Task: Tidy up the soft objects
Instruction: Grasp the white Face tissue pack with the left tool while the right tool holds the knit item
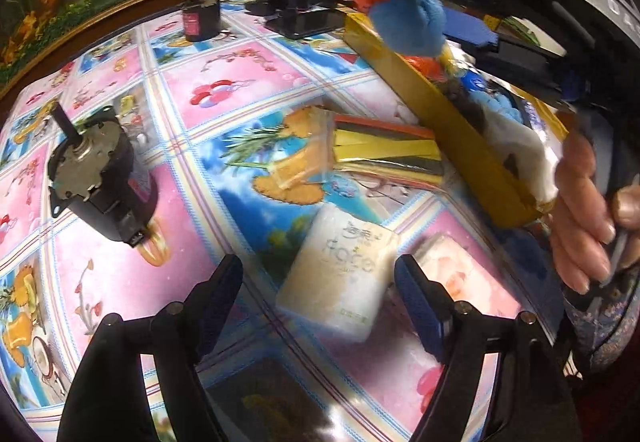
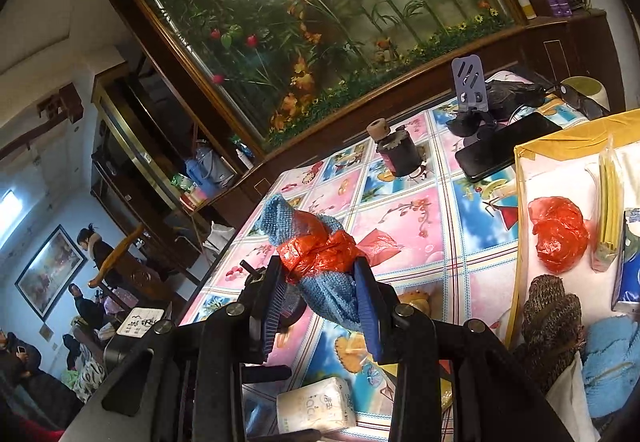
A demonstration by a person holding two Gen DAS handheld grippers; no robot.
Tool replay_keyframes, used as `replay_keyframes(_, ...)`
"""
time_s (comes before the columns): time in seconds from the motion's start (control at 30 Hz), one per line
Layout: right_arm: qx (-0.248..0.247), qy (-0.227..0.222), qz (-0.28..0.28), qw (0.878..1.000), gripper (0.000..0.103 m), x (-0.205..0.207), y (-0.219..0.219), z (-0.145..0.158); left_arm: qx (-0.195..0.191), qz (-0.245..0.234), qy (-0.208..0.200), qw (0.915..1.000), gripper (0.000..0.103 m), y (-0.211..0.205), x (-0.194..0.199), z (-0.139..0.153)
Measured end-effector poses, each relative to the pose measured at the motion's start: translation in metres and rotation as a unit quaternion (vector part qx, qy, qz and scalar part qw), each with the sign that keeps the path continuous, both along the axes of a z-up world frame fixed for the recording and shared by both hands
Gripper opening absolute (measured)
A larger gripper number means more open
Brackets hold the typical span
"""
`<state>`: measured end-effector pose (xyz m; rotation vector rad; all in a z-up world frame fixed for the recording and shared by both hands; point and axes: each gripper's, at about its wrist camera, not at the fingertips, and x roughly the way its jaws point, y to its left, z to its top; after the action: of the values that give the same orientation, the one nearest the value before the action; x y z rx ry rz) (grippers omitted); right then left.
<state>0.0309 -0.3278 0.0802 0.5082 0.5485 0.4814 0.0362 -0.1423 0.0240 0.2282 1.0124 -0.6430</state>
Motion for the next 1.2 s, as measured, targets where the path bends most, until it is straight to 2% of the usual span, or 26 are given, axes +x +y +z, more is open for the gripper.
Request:
replay_keyframes(0.03, 0.000, 0.000, 0.000, 1.000, 0.037, 0.000, 0.000, 0.000, 0.018, 0.015, -0.008, 0.9997, 0.078, 0.001, 0.003, -0.003)
replay_keyframes(0.13, -0.002, 0.002, -0.001, 1.000, 0.037, -0.001, 0.000, 0.000, 0.018, 0.033, -0.010, 0.9992, 0.080, 0.006, 0.008, -0.002)
replay_keyframes(0.23, -0.004, 0.002, -0.002, 1.000, 0.037, -0.001, -0.001, -0.001, 0.036, 0.048, -0.034, 0.9976, 0.079, 0.006, 0.008, 0.000)
replay_keyframes(0.33, -0.004, 0.005, -0.002, 1.000, 0.037, 0.000, -0.002, -0.003, 0.036, 0.032, -0.038, 0.9981, 0.075, 0.003, 0.003, 0.002)
replay_keyframes(0.47, -0.006, 0.004, -0.003, 1.000, 0.037, 0.001, -0.001, -0.003, 0.043, 0.001, -0.034, 0.9985, 0.075, -0.006, -0.005, -0.001)
replay_keyframes(0.6, -0.006, 0.005, -0.003, 1.000, 0.037, 0.001, -0.001, -0.003, 0.059, 0.011, -0.036, 0.9975, 0.073, -0.009, -0.002, -0.008)
replay_keyframes(0.63, -0.007, 0.004, -0.003, 1.000, 0.037, 0.001, -0.001, -0.003, 0.061, 0.019, -0.034, 0.9974, 0.066, -0.007, 0.001, -0.009)
replay_keyframes(0.67, -0.007, 0.004, -0.003, 1.000, 0.037, 0.001, -0.001, -0.003, 0.058, 0.025, -0.034, 0.9974, 0.050, -0.005, 0.002, -0.008)
replay_keyframes(0.77, -0.008, 0.004, -0.003, 1.000, 0.037, 0.001, -0.001, -0.003, 0.060, 0.043, -0.041, 0.9964, 0.048, -0.001, 0.006, -0.007)
replay_keyframes(0.9, -0.017, 0.004, -0.004, 1.000, 0.037, 0.001, 0.001, -0.002, 0.074, 0.060, -0.076, 0.9926, 0.048, -0.003, 0.002, -0.003)
replay_keyframes(1.07, -0.034, 0.002, -0.003, 0.999, 0.037, 0.002, 0.006, -0.001, 0.098, 0.086, -0.141, 0.9813, 0.048, -0.004, -0.003, 0.006)
replay_keyframes(1.2, -0.042, 0.003, -0.003, 0.999, 0.037, 0.002, 0.009, -0.003, 0.091, 0.104, -0.164, 0.9767, 0.048, 0.002, -0.003, 0.014)
